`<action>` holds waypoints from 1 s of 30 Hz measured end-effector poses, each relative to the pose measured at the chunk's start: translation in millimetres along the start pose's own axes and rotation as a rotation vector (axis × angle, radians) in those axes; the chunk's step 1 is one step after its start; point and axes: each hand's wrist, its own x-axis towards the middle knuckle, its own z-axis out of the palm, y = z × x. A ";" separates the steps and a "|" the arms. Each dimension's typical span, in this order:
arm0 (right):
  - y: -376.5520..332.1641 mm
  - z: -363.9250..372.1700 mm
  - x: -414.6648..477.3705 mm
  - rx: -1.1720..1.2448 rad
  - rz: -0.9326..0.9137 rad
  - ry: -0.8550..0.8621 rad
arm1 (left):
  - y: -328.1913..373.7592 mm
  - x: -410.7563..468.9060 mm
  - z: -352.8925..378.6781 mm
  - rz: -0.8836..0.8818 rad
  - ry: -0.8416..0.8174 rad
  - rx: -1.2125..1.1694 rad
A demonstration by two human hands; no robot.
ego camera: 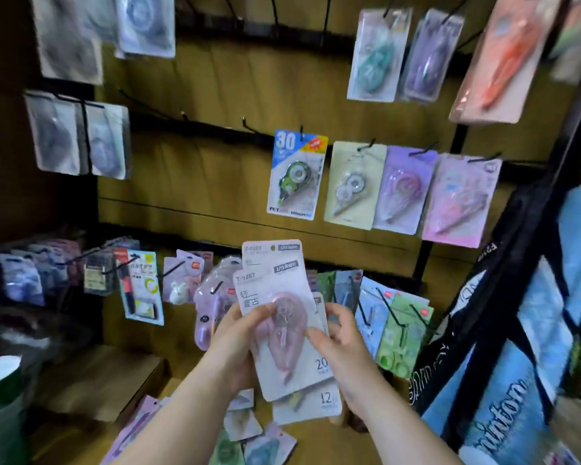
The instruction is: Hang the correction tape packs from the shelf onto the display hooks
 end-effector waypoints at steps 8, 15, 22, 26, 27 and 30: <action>-59.6 2.4 23.2 0.030 -0.208 0.247 | 47.3 13.1 51.9 0.124 -0.013 0.076; -93.3 -8.3 41.4 0.240 -0.286 0.367 | 55.8 20.6 72.7 0.192 -0.128 0.169; -110.5 -17.1 71.0 0.184 -0.244 0.423 | 63.6 42.7 81.2 0.210 -0.254 0.236; -122.6 -25.6 82.3 0.221 -0.224 0.461 | 67.5 55.9 88.5 0.259 -0.305 0.307; -125.3 -27.7 84.7 0.217 -0.224 0.464 | 68.2 59.6 90.6 0.271 -0.299 0.323; -132.9 -32.7 91.9 0.169 -0.244 0.438 | 71.6 70.3 94.0 0.310 -0.249 0.336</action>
